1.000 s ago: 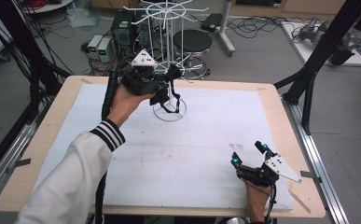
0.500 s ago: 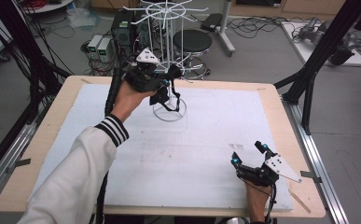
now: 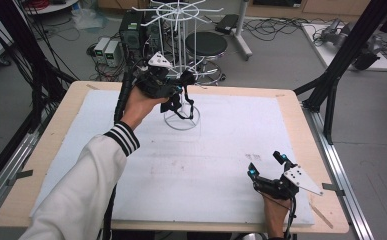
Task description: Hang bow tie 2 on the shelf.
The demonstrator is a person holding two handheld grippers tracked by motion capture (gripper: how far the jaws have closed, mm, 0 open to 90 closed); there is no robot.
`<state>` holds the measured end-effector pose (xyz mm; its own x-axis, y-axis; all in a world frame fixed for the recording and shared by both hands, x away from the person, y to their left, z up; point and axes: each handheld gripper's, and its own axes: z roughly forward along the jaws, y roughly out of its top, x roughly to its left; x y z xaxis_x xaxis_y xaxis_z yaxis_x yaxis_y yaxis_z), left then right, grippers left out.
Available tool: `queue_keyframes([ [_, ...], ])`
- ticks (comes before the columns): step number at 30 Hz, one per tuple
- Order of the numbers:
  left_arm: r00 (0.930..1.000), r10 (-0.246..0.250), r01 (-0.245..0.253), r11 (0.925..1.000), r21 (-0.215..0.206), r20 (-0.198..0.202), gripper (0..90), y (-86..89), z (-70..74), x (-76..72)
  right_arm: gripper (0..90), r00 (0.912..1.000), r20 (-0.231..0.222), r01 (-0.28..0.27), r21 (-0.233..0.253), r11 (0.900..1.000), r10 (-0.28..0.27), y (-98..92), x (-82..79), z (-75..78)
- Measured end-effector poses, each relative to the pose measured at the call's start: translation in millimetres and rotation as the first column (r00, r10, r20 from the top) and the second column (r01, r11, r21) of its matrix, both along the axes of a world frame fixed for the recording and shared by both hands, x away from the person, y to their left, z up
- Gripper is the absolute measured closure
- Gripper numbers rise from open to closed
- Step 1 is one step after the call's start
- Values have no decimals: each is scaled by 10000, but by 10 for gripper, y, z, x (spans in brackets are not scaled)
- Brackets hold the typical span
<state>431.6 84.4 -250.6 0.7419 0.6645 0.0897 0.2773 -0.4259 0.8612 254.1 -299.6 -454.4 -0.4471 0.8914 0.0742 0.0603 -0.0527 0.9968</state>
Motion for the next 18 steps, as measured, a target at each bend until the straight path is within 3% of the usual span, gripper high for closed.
queue_keyframes([
  [18, 9979, 343, -360, 9989, -296, -558, 325, 14, 41, 1, 10, 10000, -9, 14, -72, 10000, -14, 8, 0, 0],
])
